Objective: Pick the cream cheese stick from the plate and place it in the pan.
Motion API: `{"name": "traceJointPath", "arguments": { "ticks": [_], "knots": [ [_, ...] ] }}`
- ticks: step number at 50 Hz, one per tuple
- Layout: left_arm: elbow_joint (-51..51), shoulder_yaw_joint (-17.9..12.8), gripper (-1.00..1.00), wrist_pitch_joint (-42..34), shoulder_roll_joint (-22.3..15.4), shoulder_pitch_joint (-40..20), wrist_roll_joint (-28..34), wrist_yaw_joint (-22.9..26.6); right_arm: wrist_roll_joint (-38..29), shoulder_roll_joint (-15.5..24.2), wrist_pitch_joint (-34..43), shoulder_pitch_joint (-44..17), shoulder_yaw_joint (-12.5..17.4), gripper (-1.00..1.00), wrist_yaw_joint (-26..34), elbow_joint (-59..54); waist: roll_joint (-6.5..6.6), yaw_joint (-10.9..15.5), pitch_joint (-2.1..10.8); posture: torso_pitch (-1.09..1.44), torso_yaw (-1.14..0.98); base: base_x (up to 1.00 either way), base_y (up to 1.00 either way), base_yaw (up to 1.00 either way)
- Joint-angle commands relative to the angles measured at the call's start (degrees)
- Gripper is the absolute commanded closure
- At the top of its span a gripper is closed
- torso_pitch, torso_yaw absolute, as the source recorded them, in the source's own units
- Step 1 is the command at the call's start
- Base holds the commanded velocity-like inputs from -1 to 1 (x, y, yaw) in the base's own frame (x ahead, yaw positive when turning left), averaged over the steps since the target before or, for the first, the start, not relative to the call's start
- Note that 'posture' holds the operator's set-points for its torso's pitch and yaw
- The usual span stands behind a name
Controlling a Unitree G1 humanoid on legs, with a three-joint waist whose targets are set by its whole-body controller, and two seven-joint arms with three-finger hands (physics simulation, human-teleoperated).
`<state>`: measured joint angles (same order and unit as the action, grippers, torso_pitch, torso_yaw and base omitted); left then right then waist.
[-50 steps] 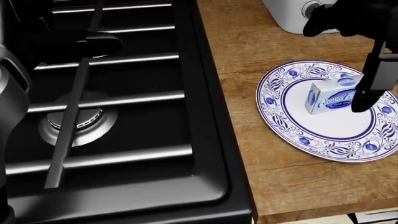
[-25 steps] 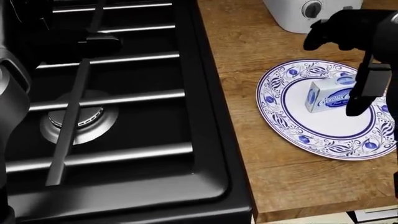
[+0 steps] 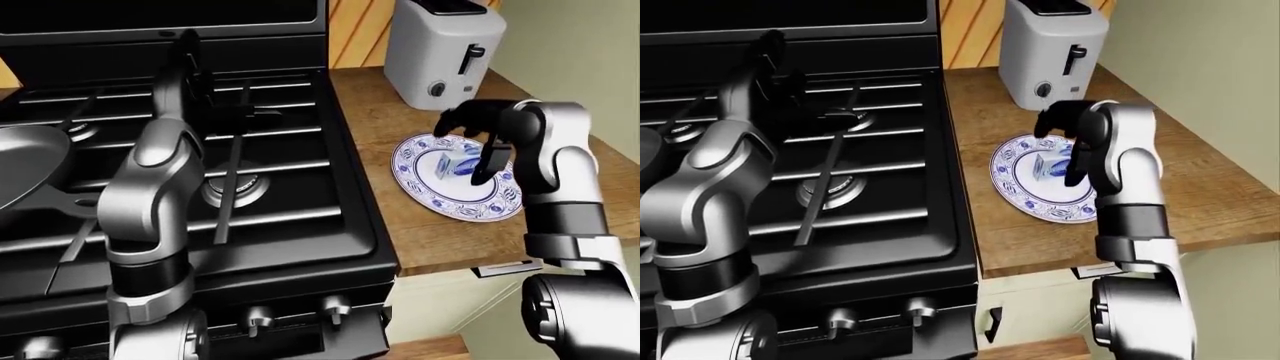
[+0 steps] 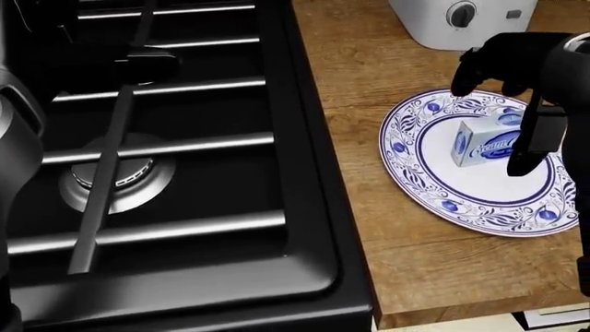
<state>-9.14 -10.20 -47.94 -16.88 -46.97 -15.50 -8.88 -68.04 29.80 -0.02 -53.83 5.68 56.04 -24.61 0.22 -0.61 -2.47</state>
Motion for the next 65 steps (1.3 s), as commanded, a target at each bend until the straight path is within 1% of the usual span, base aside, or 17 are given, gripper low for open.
{"name": "traceJointPath", "arguments": {
  "ticks": [1, 7, 8, 11, 17, 19, 29, 33, 35, 37, 38, 47, 53, 54, 62, 64, 65],
  "knots": [
    [-1.85, -0.53, -1.0, 1.65, -0.63, -1.95, 0.05, -0.06, -0.15, 0.87, -0.07, -2.18, 0.75, -0.4, -1.41, 1.65, -0.13, 0.0, 1.73, 0.0, 0.0, 0.0, 0.0, 0.0],
    [-1.8, -0.47, -1.0, 1.8, -0.67, -1.85, 0.05, -0.02, -0.25, 0.77, -0.23, -2.12, 0.69, -0.33, -1.52, 1.85, -0.12, 0.04, 1.72, 0.0, 0.0, 0.0, 0.0, 0.0],
    [-1.91, -0.49, -1.0, 1.66, -0.68, -1.87, 0.03, -0.04, -0.26, 0.83, -0.37, -1.98, 0.72, -0.25, -1.81, 1.64, -0.11, 0.04, 1.73, 0.0, 0.0, 0.0, 0.0, 0.0],
    [-1.85, -0.48, -1.0, 1.76, -0.64, -1.85, 0.04, -0.02, -0.24, 0.85, -0.46, -1.57, 0.82, -0.34, -2.4, 1.37, -0.12, 0.06, 1.73, 0.0, 0.0, 0.0, 0.0, 0.0],
    [-1.91, -0.52, -1.0, 1.71, -0.64, -1.9, 0.01, -0.07, -0.94, 0.7, -0.76, -1.35, 0.48, -0.35, -3.53, 0.65, -0.18, 0.05, 1.77, 0.0, 0.0, 0.0, 0.0, 0.0],
    [-1.91, -0.55, -1.0, 1.7, -0.67, -1.92, 0.02, -0.13, -1.08, 0.53, -0.92, -1.29, 0.43, -0.4, -4.36, -0.03, -0.17, 0.06, 1.77, 0.0, 0.0, 0.0, 0.0, 0.0],
    [-1.91, -0.52, -1.0, 1.62, -0.76, -2.03, -0.07, -0.12, -1.89, 0.54, -1.63, -1.19, 0.2, -0.34, -6.34, -1.48, -0.19, 0.09, 1.78, 0.0, 0.0, 0.0, 0.0, 0.0],
    [-2.14, -0.57, -1.0, 1.39, -0.78, -2.05, -0.13, -0.17, -2.06, 0.65, -1.91, -1.34, 0.21, -0.23, -6.61, -1.79, -0.23, 0.09, 1.8, 0.0, 0.0, 0.0, 0.0, 0.0],
    [-1.92, -0.54, -1.0, 1.64, -0.77, -2.02, -0.09, -0.1, -2.07, 0.67, -1.95, -1.17, 0.28, -0.11, -6.73, -1.76, -0.25, 0.11, 1.79, 0.0, 0.0, 0.0, 0.0, 0.0],
    [-1.99, -0.56, -1.0, 1.5, -0.79, -2.07, -0.1, -0.15, -2.02, 0.7, -1.87, -1.06, 0.37, -0.09, -6.41, -1.29, -0.25, 0.13, 1.78, 0.0, 0.0, 0.0, 0.0, 0.0],
    [-2.0, -0.53, -1.0, 1.56, -0.76, -2.02, -0.08, -0.15, -1.99, 0.65, -1.71, -1.1, 0.41, 0.03, -6.11, -0.95, -0.26, 0.14, 1.78, 0.0, 0.0, 0.0, 0.0, 0.0],
    [-1.87, -0.34, -1.0, 1.86, -0.57, -1.83, 0.1, -0.11, -1.87, 0.84, -1.8, -1.07, 0.52, 0.05, -5.75, -0.32, -0.24, 0.14, 1.77, 0.0, 0.0, 0.0, 0.0, 0.0],
    [-2.02, -0.46, -1.0, 1.61, -0.6, -1.89, 0.07, -0.05, -2.33, 0.73, -2.43, -0.73, 0.24, 0.07, -7.21, -1.28, -0.28, 0.11, 1.78, 0.0, 0.0, 0.0, 0.0, 0.0],
    [-2.04, -0.47, -1.0, 1.57, -0.62, -1.91, 0.06, -0.04, -2.37, 0.68, -2.6, -0.82, 0.22, 0.15, -7.72, -1.71, -0.29, 0.11, 1.78, 0.0, 0.0, 0.0, 0.0, 0.0],
    [-1.96, -0.47, -1.0, 1.63, -0.61, -1.97, 0.08, -0.08, -3.36, 0.16, -3.38, -0.59, -0.22, 0.18, -10.3, -3.36, -0.32, 0.13, 1.79, 0.0, 0.0, 0.0, 0.0, 0.0],
    [-1.8, -0.42, -1.0, 1.94, -0.56, -1.84, 0.16, -0.03, -3.44, 0.13, -3.41, -1.31, -0.26, 0.2, -10.43, -3.81, -0.32, 0.13, 1.78, 0.0, 0.0, 0.0, 0.0, 0.0],
    [-1.93, -0.42, -1.0, 1.77, -0.55, -1.9, 0.13, -0.07, -3.49, 0.16, -3.49, -1.63, -0.28, 0.33, -10.68, -4.05, -0.34, 0.11, 1.81, 0.0, 0.0, 0.0, 0.0, 0.0]
  ]
}}
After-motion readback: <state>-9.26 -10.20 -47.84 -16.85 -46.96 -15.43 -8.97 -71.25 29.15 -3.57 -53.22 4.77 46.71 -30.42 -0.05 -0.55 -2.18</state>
